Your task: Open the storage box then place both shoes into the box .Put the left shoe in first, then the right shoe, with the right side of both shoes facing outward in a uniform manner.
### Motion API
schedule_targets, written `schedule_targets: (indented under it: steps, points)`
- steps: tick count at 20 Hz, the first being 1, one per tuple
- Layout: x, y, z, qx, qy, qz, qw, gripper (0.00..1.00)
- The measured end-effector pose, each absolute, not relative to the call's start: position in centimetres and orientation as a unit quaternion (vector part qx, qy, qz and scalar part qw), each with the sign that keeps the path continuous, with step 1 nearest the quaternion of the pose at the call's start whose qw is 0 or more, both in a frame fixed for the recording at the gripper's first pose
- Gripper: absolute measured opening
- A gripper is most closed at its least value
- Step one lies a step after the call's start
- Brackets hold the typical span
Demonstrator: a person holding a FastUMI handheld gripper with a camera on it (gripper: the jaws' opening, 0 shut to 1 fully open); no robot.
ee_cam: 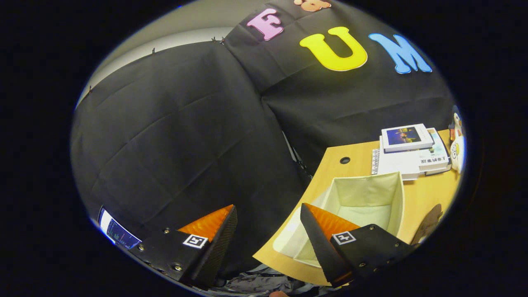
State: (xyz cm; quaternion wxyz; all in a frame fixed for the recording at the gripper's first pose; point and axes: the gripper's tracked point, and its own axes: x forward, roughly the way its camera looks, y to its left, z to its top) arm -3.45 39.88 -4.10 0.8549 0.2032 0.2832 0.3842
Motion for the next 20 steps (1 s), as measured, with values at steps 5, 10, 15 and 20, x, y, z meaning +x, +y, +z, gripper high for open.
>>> schedule_targets:
  steps: [5, 10, 15, 20]
  points:
    - [-1.1, 33.5, -5.8, 0.184, 0.28, 0.336, 0.88, 0.94]
    - [1.0, 27.2, -8.0, 0.175, 0.287, 0.285, 0.898, 0.94]
    - [2.1, 21.5, -11.0, 0.154, 0.302, 0.24, 0.91, 0.94]
    - [2.4, 16.1, -15.0, 0.112, 0.322, 0.195, 0.92, 0.94]
